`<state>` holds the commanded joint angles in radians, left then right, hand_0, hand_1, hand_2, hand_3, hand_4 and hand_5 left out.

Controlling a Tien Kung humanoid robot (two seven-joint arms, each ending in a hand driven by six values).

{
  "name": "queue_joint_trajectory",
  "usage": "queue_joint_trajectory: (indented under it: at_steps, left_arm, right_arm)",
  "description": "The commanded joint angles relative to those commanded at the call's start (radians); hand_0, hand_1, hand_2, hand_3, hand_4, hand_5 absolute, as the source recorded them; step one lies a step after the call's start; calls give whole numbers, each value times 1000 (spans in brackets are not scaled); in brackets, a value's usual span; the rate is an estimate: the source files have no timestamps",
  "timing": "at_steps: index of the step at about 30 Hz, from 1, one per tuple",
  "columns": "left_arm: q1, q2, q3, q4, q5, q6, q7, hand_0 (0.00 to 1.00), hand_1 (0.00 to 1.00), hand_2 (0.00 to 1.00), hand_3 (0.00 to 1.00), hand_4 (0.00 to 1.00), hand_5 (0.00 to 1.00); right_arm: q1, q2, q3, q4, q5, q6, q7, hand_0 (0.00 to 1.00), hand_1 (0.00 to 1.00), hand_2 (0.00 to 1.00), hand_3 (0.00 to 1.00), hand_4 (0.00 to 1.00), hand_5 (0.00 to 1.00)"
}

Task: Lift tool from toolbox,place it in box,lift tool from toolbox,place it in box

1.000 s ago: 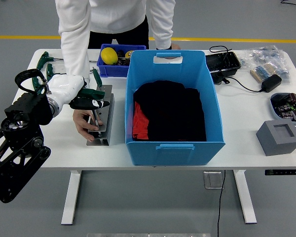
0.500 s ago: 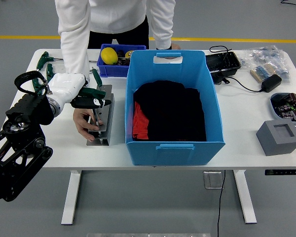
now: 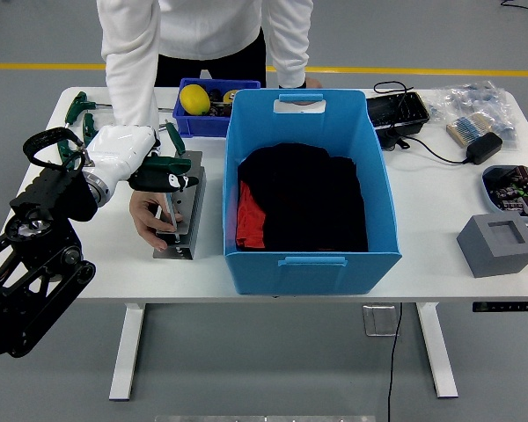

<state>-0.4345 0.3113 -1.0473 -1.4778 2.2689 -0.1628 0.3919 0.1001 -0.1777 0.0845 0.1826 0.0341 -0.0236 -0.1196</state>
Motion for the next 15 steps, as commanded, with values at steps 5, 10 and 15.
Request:
queue_joint_trajectory:
  at_steps: [5, 10, 15]
  left_arm:
    - [5, 0, 5, 7, 0, -7, 7, 204, 38, 45, 83, 998, 765]
    - [3, 2, 9, 3, 0, 23, -1, 192, 24, 31, 75, 998, 770]
    - [-4, 8, 11, -4, 0, 75, -15, 144, 2, 3, 51, 998, 698]
  right_arm:
    - [0, 0, 1, 0, -1, -1, 0, 621, 663, 770, 646, 782, 747]
    - [0, 0, 1, 0, -2, -1, 0, 621, 663, 770, 645, 781, 747]
    - [0, -1, 0, 0, -1, -1, 0, 619, 661, 770, 645, 781, 747]
